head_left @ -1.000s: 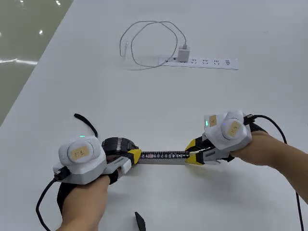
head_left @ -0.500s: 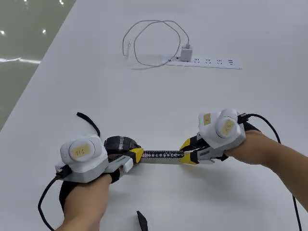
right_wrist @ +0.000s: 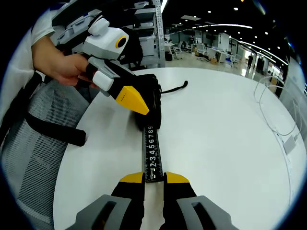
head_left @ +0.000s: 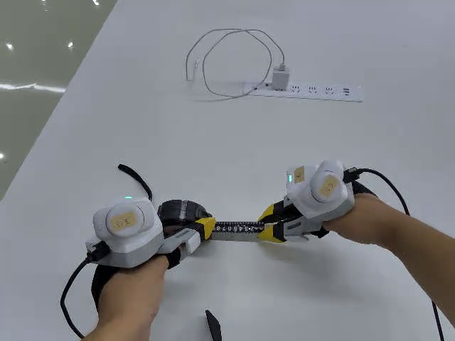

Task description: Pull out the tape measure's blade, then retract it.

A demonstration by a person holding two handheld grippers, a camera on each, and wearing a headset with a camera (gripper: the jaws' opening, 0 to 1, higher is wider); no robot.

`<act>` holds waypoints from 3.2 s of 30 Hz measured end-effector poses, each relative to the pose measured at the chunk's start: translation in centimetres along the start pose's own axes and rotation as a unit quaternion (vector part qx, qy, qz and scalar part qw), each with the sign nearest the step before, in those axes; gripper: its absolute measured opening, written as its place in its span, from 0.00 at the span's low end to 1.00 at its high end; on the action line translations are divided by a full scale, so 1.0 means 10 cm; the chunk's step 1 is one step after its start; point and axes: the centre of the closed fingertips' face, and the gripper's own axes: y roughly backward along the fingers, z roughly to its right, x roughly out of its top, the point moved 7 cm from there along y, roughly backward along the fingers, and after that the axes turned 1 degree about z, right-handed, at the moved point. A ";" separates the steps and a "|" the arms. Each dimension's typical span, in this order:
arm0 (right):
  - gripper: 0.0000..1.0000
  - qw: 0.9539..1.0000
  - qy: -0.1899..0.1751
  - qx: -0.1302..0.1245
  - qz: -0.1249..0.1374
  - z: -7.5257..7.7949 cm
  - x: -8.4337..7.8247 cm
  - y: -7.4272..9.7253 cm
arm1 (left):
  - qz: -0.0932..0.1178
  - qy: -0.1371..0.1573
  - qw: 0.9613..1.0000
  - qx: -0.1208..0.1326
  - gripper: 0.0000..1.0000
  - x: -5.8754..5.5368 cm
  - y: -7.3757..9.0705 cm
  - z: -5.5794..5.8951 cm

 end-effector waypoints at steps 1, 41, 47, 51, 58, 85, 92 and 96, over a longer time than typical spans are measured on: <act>0.10 1.000 0.001 0.000 0.001 0.00 0.01 -0.01 | 0.000 0.000 1.000 0.000 0.58 0.00 0.00 0.00; 0.10 0.999 0.000 0.005 0.043 -0.05 0.34 -0.39 | -0.001 0.001 1.000 -0.005 0.58 0.00 0.01 0.00; 0.10 0.999 0.000 0.008 0.045 -0.05 0.37 -0.43 | -0.001 0.000 1.000 -0.005 0.58 0.00 0.00 0.00; 0.10 0.999 -0.001 0.009 0.047 -0.05 0.39 -0.46 | -0.001 0.000 1.000 -0.005 0.58 0.00 0.00 0.00; 0.10 0.999 -0.002 0.010 0.050 -0.05 0.42 -0.51 | -0.002 -0.002 1.000 -0.004 0.58 -0.01 0.00 0.00; 0.11 0.999 -0.009 0.005 0.048 -0.06 0.45 -0.54 | -0.001 -0.006 1.000 -0.005 0.59 -0.01 -0.01 0.01; 0.12 0.999 -0.002 0.003 0.044 -0.06 0.44 -0.53 | -0.002 -0.010 1.000 -0.002 0.60 0.00 -0.01 0.02; 0.16 0.999 -0.004 0.000 0.045 -0.05 0.44 -0.49 | -0.002 -0.011 1.000 -0.003 0.61 0.00 -0.01 0.02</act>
